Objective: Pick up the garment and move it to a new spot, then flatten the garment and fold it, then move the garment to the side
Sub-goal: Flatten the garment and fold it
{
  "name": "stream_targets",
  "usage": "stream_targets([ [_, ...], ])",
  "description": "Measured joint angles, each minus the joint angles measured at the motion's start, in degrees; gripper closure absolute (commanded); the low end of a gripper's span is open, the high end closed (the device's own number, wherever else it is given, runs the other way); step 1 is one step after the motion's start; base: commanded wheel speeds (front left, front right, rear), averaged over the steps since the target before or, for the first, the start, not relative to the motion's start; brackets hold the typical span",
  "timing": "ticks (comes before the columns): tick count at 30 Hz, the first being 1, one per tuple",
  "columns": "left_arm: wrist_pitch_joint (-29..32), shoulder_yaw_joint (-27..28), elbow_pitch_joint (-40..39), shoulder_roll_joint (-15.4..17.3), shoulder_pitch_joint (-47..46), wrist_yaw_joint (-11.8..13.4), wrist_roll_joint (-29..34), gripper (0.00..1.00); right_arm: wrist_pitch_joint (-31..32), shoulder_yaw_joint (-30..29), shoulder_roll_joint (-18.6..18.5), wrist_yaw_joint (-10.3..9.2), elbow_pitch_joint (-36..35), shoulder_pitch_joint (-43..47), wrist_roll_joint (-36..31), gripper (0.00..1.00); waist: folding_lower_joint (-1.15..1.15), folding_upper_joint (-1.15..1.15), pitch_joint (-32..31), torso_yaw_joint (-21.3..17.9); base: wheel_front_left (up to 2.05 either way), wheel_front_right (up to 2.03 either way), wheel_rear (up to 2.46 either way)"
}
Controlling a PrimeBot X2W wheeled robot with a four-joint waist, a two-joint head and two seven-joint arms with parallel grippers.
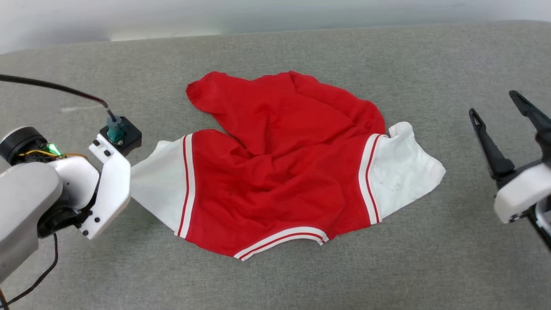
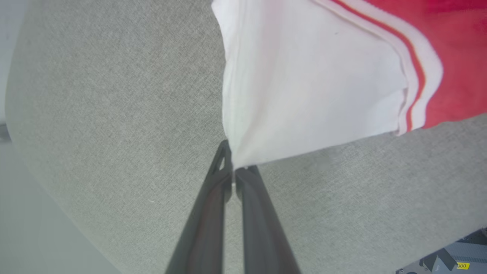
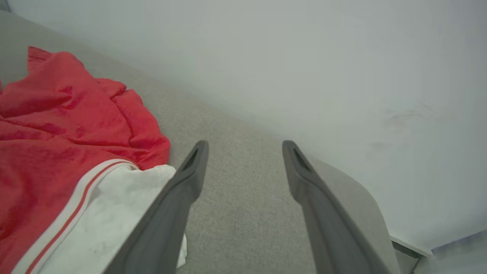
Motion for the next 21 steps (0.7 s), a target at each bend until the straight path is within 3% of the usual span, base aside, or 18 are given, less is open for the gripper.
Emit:
stream_targets([
  [7, -2.4, 0.4, -3.0, -0.4, 0.3, 0.9, 0.6, 1.0, 27.5, 18.1, -17.8, 0.01, 0.0, -10.0, 20.2, 0.0, 0.0, 0.0, 1.0, 2.1, 0.0, 0.0, 0.0],
  [11, -3.3, 0.7, -3.7, -1.4, -0.4, 1.0, 1.6, 1.0, 40.3, 25.1, -23.2, 0.0, -0.1, -16.2, 29.9, 0.0, 0.0, 0.0, 2.3, 3.2, 0.0, 0.0, 0.0],
  [17, -4.5, 1.2, -4.4, -3.0, -2.1, 1.0, 3.0, 1.0, 50.8, 32.3, -24.0, 0.0, 2.9, -22.5, 38.6, 0.0, 0.0, 0.0, 5.1, 5.1, 0.0, 0.0, 0.0],
  [21, -5.2, 1.4, -4.8, -3.1, -3.0, 1.0, 3.5, 1.0, 52.3, 34.6, -21.7, 0.0, 6.2, -25.3, 40.8, 0.0, 0.0, 0.0, 7.1, 6.1, 0.0, 0.0, 0.0],
])
